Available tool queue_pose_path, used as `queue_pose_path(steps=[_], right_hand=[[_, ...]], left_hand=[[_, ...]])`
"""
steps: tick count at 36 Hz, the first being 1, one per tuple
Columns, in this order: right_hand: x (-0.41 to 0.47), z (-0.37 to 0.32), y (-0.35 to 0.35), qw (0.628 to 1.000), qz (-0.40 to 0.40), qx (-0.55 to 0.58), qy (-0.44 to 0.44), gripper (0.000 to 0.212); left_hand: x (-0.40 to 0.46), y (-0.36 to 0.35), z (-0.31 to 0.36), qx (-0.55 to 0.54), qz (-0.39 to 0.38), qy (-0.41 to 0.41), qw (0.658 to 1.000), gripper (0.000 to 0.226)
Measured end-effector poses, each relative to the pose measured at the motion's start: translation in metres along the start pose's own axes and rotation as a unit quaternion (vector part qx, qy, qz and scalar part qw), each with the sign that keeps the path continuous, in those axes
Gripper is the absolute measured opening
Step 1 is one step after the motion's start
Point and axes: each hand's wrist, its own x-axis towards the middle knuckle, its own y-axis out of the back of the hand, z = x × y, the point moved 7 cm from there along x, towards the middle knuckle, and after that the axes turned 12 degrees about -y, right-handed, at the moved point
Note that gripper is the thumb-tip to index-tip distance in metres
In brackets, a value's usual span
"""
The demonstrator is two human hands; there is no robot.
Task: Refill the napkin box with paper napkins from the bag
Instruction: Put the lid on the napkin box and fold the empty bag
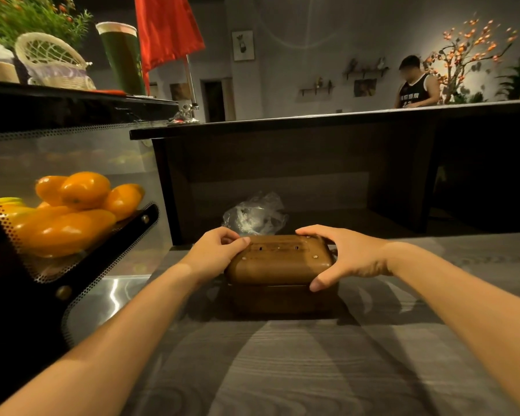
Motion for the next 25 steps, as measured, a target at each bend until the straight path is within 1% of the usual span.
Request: queue_pose_path(steps=[2, 7, 12, 14, 17, 21, 25], right_hand=[[-0.001, -0.001, -0.001, 1.0, -0.004, -0.002, -0.005, 0.102], [-0.003, -0.005, 0.001, 1.0, -0.008, -0.012, -0.013, 0.099], [-0.004, -0.009, 0.002, 0.999, -0.009, -0.037, -0.015, 0.098], [-0.003, -0.01, 0.001, 0.999, -0.012, -0.045, -0.017, 0.098], [-0.001, -0.008, 0.002, 0.998, -0.007, -0.052, -0.02, 0.103], [-0.002, -0.004, 0.003, 0.999, 0.007, -0.039, -0.012, 0.109], [-0.002, 0.0, 0.007, 0.999, 0.021, -0.03, -0.006, 0.11]], left_hand=[[-0.001, -0.002, 0.001, -0.006, -0.008, -0.003, 1.0, 0.026], [0.001, -0.004, 0.004, 0.003, -0.025, 0.009, 1.0, 0.032], [0.007, -0.009, 0.008, 0.093, -0.044, 0.018, 0.995, 0.031], [0.01, -0.014, 0.009, 0.113, -0.044, 0.023, 0.992, 0.032], [0.013, -0.025, 0.008, 0.078, -0.048, 0.027, 0.995, 0.03], [0.014, -0.029, 0.001, 0.015, -0.041, 0.035, 0.998, 0.016], [0.013, -0.03, -0.003, -0.017, -0.059, 0.049, 0.997, 0.016]])
